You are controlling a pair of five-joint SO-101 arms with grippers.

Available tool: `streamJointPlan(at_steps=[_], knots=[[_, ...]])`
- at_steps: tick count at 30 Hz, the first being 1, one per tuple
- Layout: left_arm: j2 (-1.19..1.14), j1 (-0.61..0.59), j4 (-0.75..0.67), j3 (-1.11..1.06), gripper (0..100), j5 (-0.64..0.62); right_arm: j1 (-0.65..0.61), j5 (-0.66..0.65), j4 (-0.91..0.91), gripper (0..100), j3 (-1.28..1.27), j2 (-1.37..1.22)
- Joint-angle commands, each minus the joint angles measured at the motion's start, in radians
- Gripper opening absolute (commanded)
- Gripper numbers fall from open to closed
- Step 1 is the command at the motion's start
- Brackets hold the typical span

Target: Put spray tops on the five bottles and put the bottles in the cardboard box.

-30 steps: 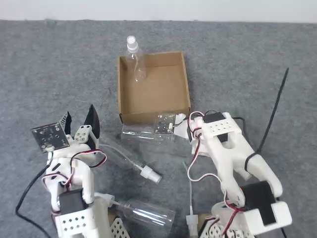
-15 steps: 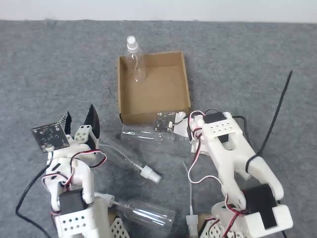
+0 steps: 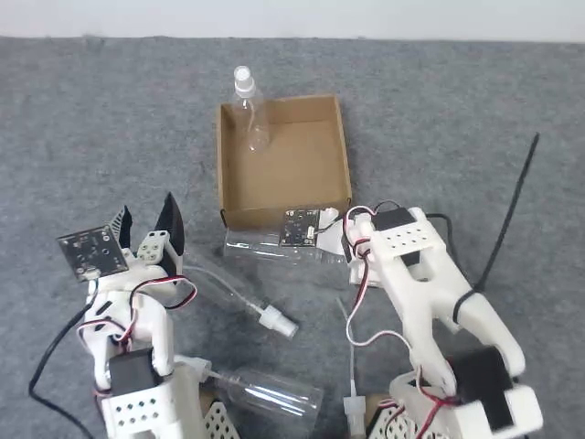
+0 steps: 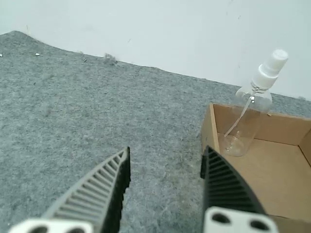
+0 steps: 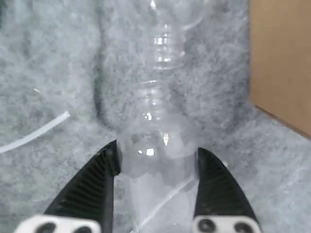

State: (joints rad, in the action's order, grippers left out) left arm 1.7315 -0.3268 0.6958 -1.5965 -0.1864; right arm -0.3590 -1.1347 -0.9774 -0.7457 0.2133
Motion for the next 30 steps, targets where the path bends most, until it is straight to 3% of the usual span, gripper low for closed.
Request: streamJointPlan(at_steps=[1, 12, 30], knots=[[0.015, -0.003, -0.034, 0.015, 22, 0.008, -0.008, 0.035, -0.067, 6.6, 0.020, 0.145], [0.015, -0.003, -0.035, 0.007, 22, 0.008, -0.012, 0.238, -0.127, 6.1, 0.018, 0.302], [0.015, -0.003, -0.035, 0.008, 22, 0.008, -0.194, 0.578, -0.237, 6.1, 0.041, 0.461]])
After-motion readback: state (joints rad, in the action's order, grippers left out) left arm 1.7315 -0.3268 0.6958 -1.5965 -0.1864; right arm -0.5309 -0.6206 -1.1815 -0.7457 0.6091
